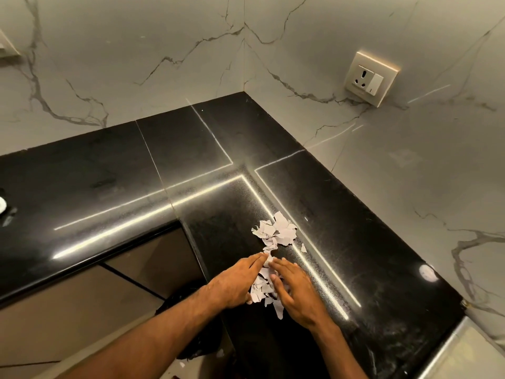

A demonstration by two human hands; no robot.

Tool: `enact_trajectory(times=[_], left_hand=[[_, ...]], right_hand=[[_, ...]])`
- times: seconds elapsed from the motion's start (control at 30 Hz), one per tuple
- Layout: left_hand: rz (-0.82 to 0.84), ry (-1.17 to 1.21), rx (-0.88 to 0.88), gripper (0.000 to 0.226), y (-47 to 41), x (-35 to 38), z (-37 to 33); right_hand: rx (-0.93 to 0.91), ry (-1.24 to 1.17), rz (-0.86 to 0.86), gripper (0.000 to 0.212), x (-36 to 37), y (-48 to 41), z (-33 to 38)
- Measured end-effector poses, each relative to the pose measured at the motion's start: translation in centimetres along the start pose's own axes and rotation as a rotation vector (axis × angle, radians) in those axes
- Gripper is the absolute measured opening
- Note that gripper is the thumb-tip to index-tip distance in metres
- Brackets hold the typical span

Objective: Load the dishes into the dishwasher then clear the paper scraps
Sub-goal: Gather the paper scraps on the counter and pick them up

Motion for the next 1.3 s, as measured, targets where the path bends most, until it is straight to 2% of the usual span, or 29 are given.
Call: enact_trajectory(times=[0.13, 0.27, 0.33, 0.47, 0.6, 0.77, 0.9, 1.03, 1.3], left_hand=[[0.048, -0.011, -0.001, 0.101, -0.4, -0.4, -0.3], [0.116, -0.002, -0.006, 0.104, -0.9, 0.1, -0.6], [0.119, -0.011, -0.004, 0.105, -1.1, 0.4, -0.9], [0.119, 0.012, 0.011, 0.105, -1.0, 0.6, -1.4], [0.055, -0.021, 0.002, 0.106, -0.6, -0.1, -0.6], [0.133, -0.08, -0.037, 0.11, -1.4, -1.2, -0.2], [0.164, -0.078, -0.05, 0.105, -2.5, -1.3, -0.5], [0.138, -0.032, -0.056, 0.082, -2.9, -1.2, -0.4], [0.113, -0.007, -0.056, 0.035, -2.3, -0.3, -0.3]], right_hand=[[0.157, -0.048, -0.172, 0.051, -2.0, 1.9, 0.1], [0.348, -0.021, 0.081, 0.09, -2.5, 4.1, -0.4], [0.346, -0.06, 0.127, 0.097, -1.8, 4.5, 0.2], [0.332, -0.086, 0.083, 0.089, -1.3, 3.6, 0.9], [0.317, -0.058, 0.095, 0.1, -2.2, 2.4, 0.8], [0.236, 0.065, 0.262, 0.117, -2.8, -0.1, 1.0], [0.222, 0.141, 0.336, 0.11, -3.0, -2.3, 1.5], [0.222, 0.156, 0.328, 0.101, -2.4, -2.8, 1.7], [0.231, 0.093, 0.08, 0.039, -0.2, -1.0, 2.6]])
Point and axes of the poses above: each hand's wrist, its own y-axis away from the middle knuckle, its own x-axis out of the palm, z = x × y, the point moved 2 cm from there along -y, towards the middle knuckle
